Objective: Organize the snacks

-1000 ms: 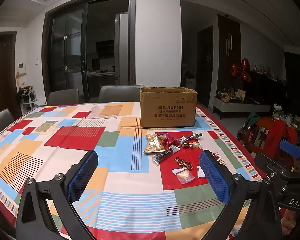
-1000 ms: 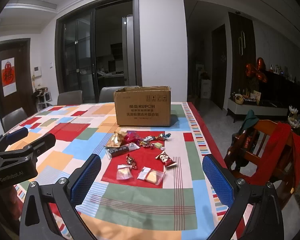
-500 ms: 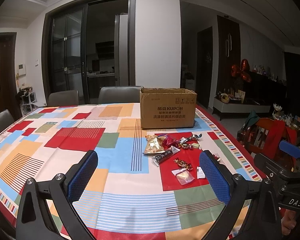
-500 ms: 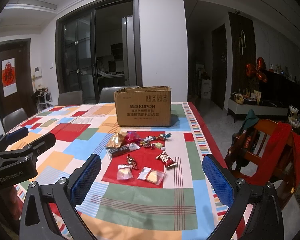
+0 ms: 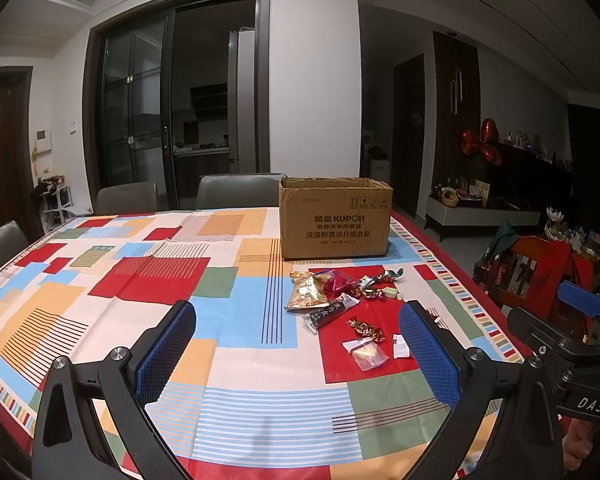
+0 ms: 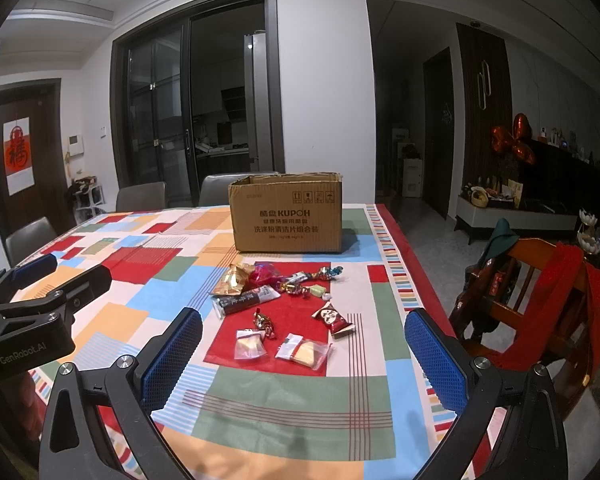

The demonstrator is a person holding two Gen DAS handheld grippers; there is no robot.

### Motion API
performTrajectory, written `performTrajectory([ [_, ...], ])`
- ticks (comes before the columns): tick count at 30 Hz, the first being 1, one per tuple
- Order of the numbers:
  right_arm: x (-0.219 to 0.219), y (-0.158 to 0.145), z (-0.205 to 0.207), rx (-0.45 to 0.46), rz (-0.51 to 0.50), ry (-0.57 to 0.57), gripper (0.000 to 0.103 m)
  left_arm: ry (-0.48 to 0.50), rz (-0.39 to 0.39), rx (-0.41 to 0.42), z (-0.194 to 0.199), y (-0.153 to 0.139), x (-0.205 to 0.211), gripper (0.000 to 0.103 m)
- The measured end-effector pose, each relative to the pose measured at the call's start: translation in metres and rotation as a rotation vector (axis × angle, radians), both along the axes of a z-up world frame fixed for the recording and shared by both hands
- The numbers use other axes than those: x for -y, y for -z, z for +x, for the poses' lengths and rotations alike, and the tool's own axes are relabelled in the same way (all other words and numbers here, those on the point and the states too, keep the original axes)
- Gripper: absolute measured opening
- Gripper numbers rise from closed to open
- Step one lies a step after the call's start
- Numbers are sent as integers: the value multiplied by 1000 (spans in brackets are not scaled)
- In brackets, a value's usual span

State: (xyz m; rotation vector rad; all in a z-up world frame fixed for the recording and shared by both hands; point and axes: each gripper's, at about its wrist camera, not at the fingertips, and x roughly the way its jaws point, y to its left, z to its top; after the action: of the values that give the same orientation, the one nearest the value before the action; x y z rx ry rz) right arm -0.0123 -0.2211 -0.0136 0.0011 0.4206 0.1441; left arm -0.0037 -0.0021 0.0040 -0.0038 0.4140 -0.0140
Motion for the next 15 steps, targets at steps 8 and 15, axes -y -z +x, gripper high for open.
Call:
performTrajectory([
  [8, 0, 0, 0, -1, 0, 0, 102, 1, 0, 0, -1, 0, 0, 103],
  [15, 0, 1, 0, 0, 2, 0, 102, 1, 1, 1, -1, 1, 0, 103],
])
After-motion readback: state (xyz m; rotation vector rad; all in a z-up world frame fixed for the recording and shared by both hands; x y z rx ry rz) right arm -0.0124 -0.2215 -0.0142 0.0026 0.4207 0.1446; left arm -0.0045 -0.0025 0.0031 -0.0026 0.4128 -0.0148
